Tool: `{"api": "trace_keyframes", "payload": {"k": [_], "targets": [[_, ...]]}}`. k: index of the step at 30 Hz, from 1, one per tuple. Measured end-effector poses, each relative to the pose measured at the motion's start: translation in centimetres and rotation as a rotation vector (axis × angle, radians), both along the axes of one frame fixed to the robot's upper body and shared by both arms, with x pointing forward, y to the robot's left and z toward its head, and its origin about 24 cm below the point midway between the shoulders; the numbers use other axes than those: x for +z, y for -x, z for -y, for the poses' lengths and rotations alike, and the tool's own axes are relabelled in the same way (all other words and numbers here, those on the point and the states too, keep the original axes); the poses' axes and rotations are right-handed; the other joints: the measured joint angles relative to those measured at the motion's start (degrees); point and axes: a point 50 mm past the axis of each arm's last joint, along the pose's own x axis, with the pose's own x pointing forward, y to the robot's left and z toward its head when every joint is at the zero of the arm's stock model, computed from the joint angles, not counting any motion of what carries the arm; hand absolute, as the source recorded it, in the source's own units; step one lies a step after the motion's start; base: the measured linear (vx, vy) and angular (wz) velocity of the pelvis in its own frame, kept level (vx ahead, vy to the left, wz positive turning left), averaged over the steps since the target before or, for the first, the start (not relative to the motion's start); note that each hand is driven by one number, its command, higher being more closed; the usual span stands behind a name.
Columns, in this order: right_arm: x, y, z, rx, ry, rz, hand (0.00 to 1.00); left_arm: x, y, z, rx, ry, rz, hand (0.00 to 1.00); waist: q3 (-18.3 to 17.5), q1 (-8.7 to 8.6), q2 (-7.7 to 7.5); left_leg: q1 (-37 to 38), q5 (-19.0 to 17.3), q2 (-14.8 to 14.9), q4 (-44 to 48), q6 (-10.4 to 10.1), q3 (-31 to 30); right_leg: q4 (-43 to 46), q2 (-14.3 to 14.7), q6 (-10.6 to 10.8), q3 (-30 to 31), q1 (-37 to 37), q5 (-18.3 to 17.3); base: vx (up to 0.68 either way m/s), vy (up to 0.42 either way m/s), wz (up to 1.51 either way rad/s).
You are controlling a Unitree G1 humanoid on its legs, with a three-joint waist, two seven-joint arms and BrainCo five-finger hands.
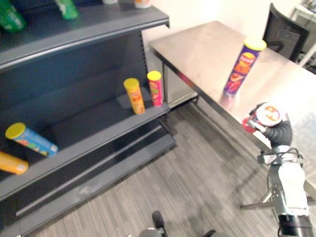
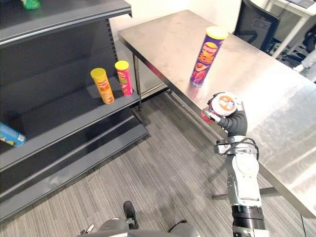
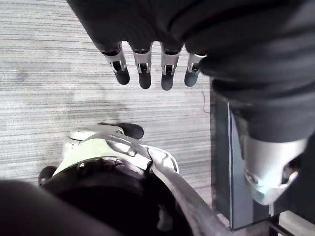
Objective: Put the gum and the chips on the shelf.
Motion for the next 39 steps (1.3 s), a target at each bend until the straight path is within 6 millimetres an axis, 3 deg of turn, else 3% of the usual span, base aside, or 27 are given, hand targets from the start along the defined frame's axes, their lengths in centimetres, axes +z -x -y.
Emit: {"api": "trace_keyframes", "payload": {"k": [4, 9, 10, 12, 13, 14, 15, 16, 18, 21, 23, 25, 27, 32, 39], "targets": [[0.7, -0.7, -1.7, 0.1, 0.036, 0.026, 1.0, 0.2, -0.8, -0.1, 0.035, 0.012, 0.043, 0.0, 1.6, 1.7, -0.57, 0.0, -0.6, -0.5, 0.1, 0.1, -0.5, 1.3, -1.1, 0.0, 0.0, 0.2, 0.0, 0.05, -0.017, 0.15], [0.9, -1.2, -4.1, 0.244, 0.083, 0.029, 1.0, 0.3, -1.3, 0.0, 0.075, 0.036, 0.08, 0.0, 3.9, 3.51, -0.65, -4.0, -9.7, 0.8, 13.6, 1.2, -1.4, 3.1, -3.3, 1.5, -0.1, 2.6, 1.3, 0.03, 0.029, 0.11], [0.8, -1.2, -4.7, 0.288, 0.098, 0.025, 1.0, 0.3, -1.4, 0.2, 0.076, 0.038, 0.085, 0.0, 4.2, 3.93, -0.2, -4.3, -11.2, 1.6, 15.8, 1.6, -1.6, 4.8, -3.7, 0.6, -0.1, 2.6, 3.0, 0.08, 0.103, 0.04], [0.5, -1.2, -5.4, 0.347, 0.106, 0.018, 1.0, 0.4, -1.8, 0.3, 0.08, 0.034, 0.105, 0.0, 4.4, 4.46, 0.56, -4.1, -12.4, 2.5, 17.1, 2.0, -2.6, 9.7, -5.1, -3.1, 0.1, 1.5, 7.3, 0.08, 0.134, 0.13], [0.5, -1.1, -5.7, 0.373, 0.104, 0.018, 1.0, 0.6, -2.2, 0.1, 0.085, 0.024, 0.121, 0.0, 4.4, 4.42, 0.75, -4.0, -12.6, 2.7, 17.4, 2.2, -3.5, 12.5, -5.8, -6.1, 1.6, 0.4, 9.9, 0.17, 0.186, 0.47], [0.3, -1.1, -6.3, 0.402, 0.1, 0.021, 1.0, 0.9, -2.9, -0.2, 0.09, 0.009, 0.146, 0.0, 4.7, 4.36, 1.13, -4.0, -12.6, 2.6, 17.8, 2.3, -6.3, 15.9, -4.8, -7.3, 9.9, -3.3, 9.9, 0.2, 0.197, 0.78], [0.1, -1.1, -6.7, 0.408, 0.073, 0.019, 1.0, 1.1, -3.4, -0.4, 0.087, -0.001, 0.157, 0.0, 4.6, 4.18, 0.98, -4.1, -12.5, 2.4, 17.7, 2.8, -9.0, 14.8, -0.6, -4.4, 16.7, -4.5, 4.5, 0.16, 0.13, 0.72], [0.0, -1.1, -6.8, 0.408, 0.065, 0.019, 1.0, 1.1, -3.5, -0.5, 0.085, -0.003, 0.16, 0.0, 4.6, 4.11, 0.99, -4.0, -12.4, 2.2, 17.6, 2.8, -9.6, 14.2, 0.6, -3.7, 18.5, -4.8, 3.1, 0.09, 0.078, 0.96], [-0.3, -1.0, -7.0, 0.406, 0.036, 0.011, 1.0, 1.2, -4.4, -0.6, 0.073, -0.004, 0.171, 0.0, 4.6, 3.48, 0.79, -4.1, -12.4, -0.9, 17.3, 3.0, -15.3, 8.3, 7.4, -0.7, 28.8, -6.3, -1.8, 0.12, 0.062, 1.27], [-1.3, -0.4, -7.6, 0.429, 0.036, -0.024, 1.0, 0.8, -4.2, 0.0, 0.039, 0.016, 0.142, 0.0, 4.2, 2.7, 0.2, -3.8, -12.5, -5.4, 17.2, 3.0, -20.1, 4.8, 10.1, -0.2, 38.8, -11.2, -2.3, 0.17, 0.031, 1.33], [-2.2, 0.2, -7.4, 0.425, 0.029, -0.06, 1.0, 0.6, -4.1, 0.2, 0.047, 0.032, 0.127, 0.0, 4.3, 2.57, 0.39, -3.3, -12.6, -6.8, 17.8, 2.7, -23.3, 3.1, 11.2, -0.2, 42.0, -12.2, -2.2, 0.16, -0.037, 1.04], [-2.5, 0.3, -7.3, 0.423, 0.026, -0.072, 1.0, 0.5, -3.7, 0.2, 0.064, 0.03, 0.113, 0.0, 4.1, 2.67, 0.05, -2.4, -13.0, -7.1, 18.3, 2.2, -24.9, -0.2, 11.6, 0.8, 41.2, -11.2, -1.1, 0.19, -0.119, 0.76], [-2.3, 0.3, -7.3, 0.43, 0.006, -0.058, 1.0, 0.5, -3.5, -0.1, 0.068, 0.025, 0.107, 0.0, 3.6, 2.65, -0.75, -2.4, -13.7, -7.0, 19.4, 1.0, -24.6, -4.1, 11.9, 0.4, 40.6, -9.6, 2.2, 0.17, -0.152, 0.36], [-1.7, 0.0, -7.2, 0.422, -0.01, -0.035, 1.0, 0.5, -3.6, 0.0, 0.085, 0.035, 0.12, 0.0, 3.2, 2.11, -0.12, -3.1, -15.2, -2.5, 19.3, -1.6, -23.4, -9.5, 16.3, -0.7, 39.2, -7.5, 2.6, 0.1, -0.188, -0.04], [-2.4, 0.3, -6.9, 0.402, -0.02, -0.06, 1.0, 0.5, -3.8, 0.0, 0.071, 0.029, 0.122, 0.0, 3.0, 0.3, 0.26, -1.8, -14.4, -1.7, 16.3, -2.3, -23.3, -10.7, 16.9, -1.1, 38.2, -6.1, 2.4, 0.0, -0.055, 0.05]]}}
